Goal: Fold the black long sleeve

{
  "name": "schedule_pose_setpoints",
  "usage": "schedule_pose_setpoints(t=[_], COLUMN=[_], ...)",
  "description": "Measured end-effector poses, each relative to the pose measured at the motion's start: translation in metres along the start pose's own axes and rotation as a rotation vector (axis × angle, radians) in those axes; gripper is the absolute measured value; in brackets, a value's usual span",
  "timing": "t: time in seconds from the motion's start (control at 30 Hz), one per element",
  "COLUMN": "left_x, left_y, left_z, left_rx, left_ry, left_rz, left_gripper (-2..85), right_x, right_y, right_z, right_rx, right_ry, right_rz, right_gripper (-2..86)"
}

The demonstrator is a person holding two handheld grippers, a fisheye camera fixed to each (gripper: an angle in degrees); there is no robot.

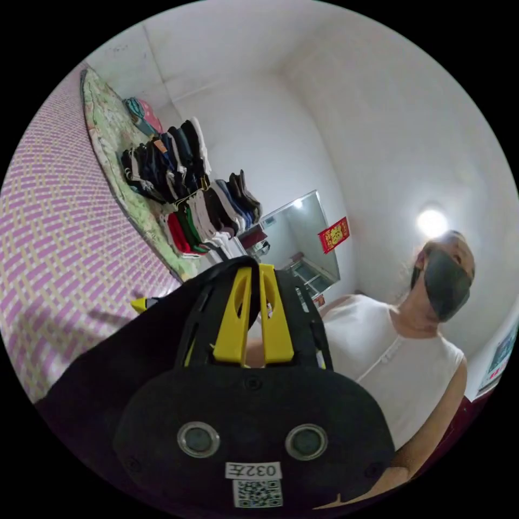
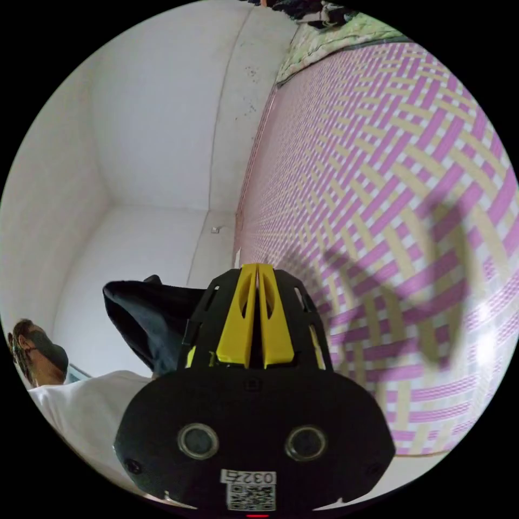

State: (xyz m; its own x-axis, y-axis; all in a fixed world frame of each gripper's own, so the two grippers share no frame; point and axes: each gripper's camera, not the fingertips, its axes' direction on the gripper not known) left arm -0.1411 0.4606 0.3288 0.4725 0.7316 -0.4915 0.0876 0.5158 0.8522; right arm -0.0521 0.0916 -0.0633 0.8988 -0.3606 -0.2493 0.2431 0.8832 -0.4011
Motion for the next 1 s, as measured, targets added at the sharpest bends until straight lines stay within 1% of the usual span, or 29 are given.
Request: schedule_pose_setpoints(t=[0.07, 0.17, 0.27, 0.33, 0.37, 0.43, 0.57, 0.63, 0.77, 0.87, 0.93, 0.97, 1.0], left_x=[-0.008, -0.013, -0.019, -0.016, -0.012, 0.015, 0.074, 0.117, 0.178, 0.221, 0.240, 0.242, 0.242], left_y=[-0.033, -0.094, -0.155, -0.198, -0.209, -0.252, -0.308, -0.335, -0.352, -0.341, -0.316, -0.308, -0.290], left_z=[0.008, 0.021, 0.028, 0.031, 0.032, 0.037, 0.046, 0.051, 0.046, 0.005, -0.058, -0.078, -0.118], left_rx=[0.011, 0.035, 0.152, 0.264, 0.289, 0.350, 0.380, 0.388, 0.420, 0.501, 0.608, 0.637, 0.691], left_ry=[0.016, -0.015, 0.126, 0.261, 0.289, 0.350, 0.418, 0.466, 0.508, 0.519, 0.502, 0.488, 0.447], left_rz=[-0.012, -0.035, -0.064, -0.059, -0.048, 0.020, 0.133, 0.207, 0.277, 0.372, 0.467, 0.486, 0.508], left_gripper=[-1.6, -1.6, -1.6, -1.6, -1.6, -1.6, -1.5, -1.6, -1.6, -1.6, -1.6, -1.6, -1.6], right_x=[0.008, 0.020, 0.027, 0.028, 0.028, 0.026, 0.016, 0.003, -0.015, -0.029, -0.040, -0.042, -0.045], right_y=[0.000, 0.002, 0.008, 0.012, 0.012, 0.013, 0.006, 0.000, -0.009, -0.019, -0.024, -0.025, -0.027], right_z=[-0.024, -0.053, -0.067, -0.068, -0.067, -0.064, -0.055, -0.051, -0.064, -0.083, -0.099, -0.102, -0.105], right_rx=[0.038, 0.082, 0.092, 0.072, 0.064, 0.037, -0.039, -0.073, -0.011, 0.065, 0.129, 0.138, 0.146], right_ry=[0.025, 0.047, 0.041, 0.039, 0.038, 0.037, 0.020, 0.057, 0.067, 0.069, 0.088, 0.089, 0.093], right_rz=[0.005, 0.014, 0.000, -0.024, -0.030, -0.059, -0.131, -0.198, -0.259, -0.296, -0.327, -0.332, -0.336], right_gripper=[-1.0, -1.0, -1.0, -1.0, -1.0, -1.0, -1.0, -1.0, -1.0, -1.0, -1.0, -1.0, -1.0])
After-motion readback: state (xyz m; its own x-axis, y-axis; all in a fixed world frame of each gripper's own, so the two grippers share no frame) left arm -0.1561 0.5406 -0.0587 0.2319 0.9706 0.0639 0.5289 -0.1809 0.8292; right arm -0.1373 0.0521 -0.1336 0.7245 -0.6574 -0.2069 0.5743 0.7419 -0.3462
